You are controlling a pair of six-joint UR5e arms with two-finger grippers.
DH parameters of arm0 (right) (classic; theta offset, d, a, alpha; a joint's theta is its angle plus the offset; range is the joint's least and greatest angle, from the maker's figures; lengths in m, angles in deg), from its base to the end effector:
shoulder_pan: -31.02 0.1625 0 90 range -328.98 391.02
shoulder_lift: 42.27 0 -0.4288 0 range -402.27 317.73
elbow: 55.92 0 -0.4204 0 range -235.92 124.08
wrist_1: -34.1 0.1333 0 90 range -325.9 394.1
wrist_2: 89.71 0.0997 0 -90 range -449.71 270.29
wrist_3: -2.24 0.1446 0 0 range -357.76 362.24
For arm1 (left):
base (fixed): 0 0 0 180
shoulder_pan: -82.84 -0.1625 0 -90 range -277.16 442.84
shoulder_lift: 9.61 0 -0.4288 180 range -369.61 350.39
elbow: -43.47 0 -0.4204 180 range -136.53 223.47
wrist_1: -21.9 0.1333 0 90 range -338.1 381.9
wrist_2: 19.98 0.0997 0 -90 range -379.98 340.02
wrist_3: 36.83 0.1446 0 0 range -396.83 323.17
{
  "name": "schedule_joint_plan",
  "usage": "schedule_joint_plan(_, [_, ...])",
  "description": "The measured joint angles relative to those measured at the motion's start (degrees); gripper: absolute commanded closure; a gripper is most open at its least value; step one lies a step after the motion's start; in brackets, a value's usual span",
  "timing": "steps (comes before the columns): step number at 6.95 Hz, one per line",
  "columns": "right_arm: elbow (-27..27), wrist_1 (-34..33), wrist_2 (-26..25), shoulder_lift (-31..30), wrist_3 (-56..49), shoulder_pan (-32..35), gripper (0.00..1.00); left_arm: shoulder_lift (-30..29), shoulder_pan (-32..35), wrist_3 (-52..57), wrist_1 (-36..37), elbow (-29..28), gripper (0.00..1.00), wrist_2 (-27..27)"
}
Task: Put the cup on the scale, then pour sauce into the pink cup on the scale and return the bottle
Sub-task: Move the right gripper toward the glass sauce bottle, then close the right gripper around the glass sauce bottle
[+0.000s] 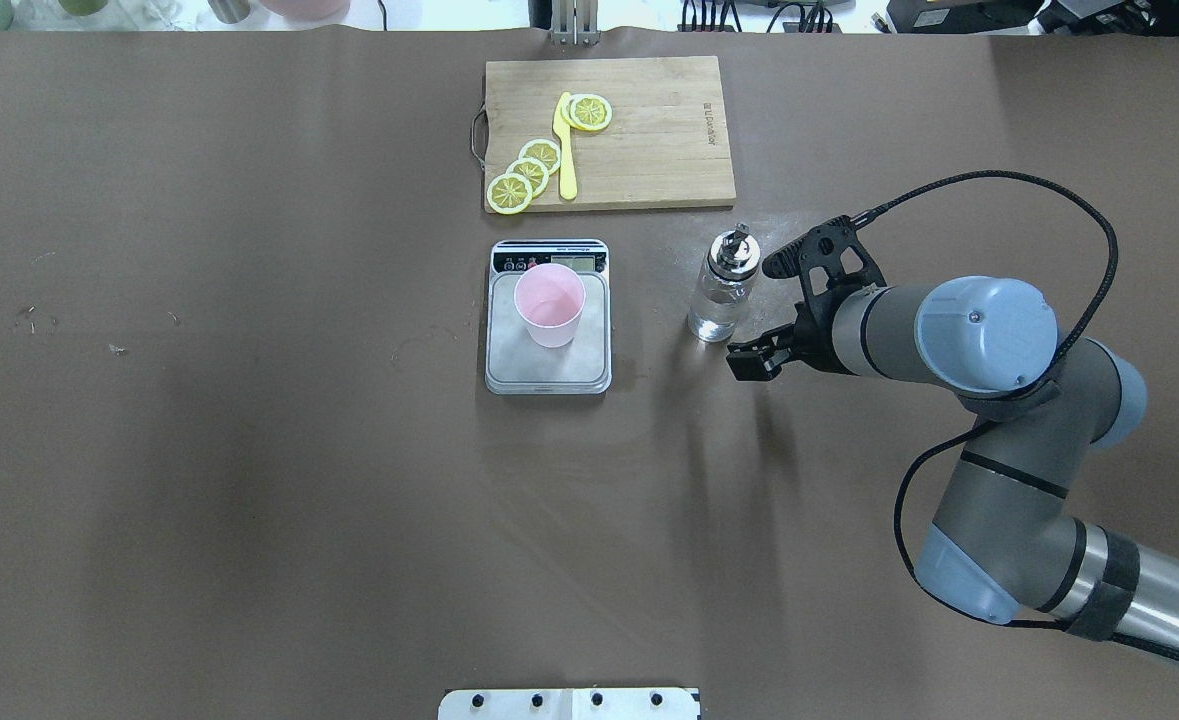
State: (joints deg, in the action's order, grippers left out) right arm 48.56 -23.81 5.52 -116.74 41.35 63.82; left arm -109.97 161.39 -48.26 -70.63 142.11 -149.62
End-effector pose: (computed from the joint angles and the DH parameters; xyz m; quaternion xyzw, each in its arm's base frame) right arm -0.4836 -0.4546 0.3447 0.3146 -0.4099 -0.1578 0.8415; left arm 0.0805 -0.6043 0.5144 0.1062 0.3613 0.0635 0.9242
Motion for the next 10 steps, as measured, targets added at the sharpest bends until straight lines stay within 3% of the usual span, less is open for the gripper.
schedule_joint_plan(7, [-2.67,0.23,-2.33,3.55,0.03,-0.16,0.01,-0.04,0.72,-0.02,0.07,0.65,0.03,0.02])
schedule_joint_plan(10, [-6.33,7.04,-3.16,3.56,0.56,-0.12,0.01,0.21,0.79,-0.2,0.07,1.54,0.03,0.14])
